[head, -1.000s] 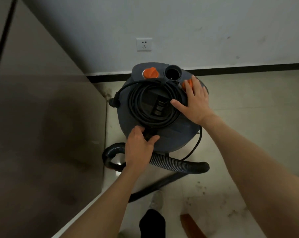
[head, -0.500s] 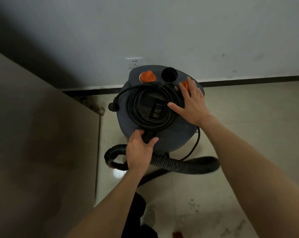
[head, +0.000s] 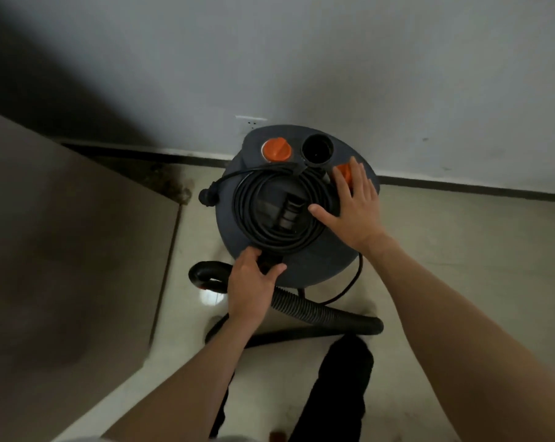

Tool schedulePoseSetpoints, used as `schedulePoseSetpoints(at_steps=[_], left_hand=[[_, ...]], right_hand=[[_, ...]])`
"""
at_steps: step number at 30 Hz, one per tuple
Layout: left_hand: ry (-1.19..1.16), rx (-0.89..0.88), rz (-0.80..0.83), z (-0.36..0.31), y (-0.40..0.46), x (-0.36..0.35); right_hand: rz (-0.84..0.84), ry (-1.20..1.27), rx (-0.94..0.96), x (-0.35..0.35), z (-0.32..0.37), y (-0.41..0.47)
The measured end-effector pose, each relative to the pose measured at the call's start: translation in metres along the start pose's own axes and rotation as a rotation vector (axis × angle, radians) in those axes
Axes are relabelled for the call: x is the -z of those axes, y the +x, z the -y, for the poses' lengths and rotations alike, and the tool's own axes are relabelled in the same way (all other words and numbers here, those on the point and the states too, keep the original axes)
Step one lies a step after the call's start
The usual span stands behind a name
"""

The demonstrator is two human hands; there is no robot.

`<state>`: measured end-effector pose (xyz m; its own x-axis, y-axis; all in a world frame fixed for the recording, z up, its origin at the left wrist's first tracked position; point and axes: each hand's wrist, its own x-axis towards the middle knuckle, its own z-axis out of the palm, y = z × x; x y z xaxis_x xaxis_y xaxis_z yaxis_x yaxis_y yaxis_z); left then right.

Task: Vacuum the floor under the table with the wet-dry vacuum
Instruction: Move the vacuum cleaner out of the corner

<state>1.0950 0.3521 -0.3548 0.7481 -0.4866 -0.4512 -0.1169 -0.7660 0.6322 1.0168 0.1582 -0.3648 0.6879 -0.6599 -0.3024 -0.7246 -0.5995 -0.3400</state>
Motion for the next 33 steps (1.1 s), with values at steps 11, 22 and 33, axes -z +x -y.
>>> schedulePoseSetpoints(at_steps=[11, 22, 33], left_hand=[[-0.075, 0.347, -0.195, -0.052, -0.014, -0.032], [-0.104, 0.377, -0.231, -0.055, -0.016, -0.037], [-0.157, 0.415, -0.258, -0.065, -0.021, -0.040]], right_hand=[[0.203, -0.004, 0.164, 0.027, -0.026, 0.019], [0.345, -0.081, 0.199, 0.037, -0.028, 0.028], [0.379, 0.054, 0.134, 0.062, -0.010, 0.042]])
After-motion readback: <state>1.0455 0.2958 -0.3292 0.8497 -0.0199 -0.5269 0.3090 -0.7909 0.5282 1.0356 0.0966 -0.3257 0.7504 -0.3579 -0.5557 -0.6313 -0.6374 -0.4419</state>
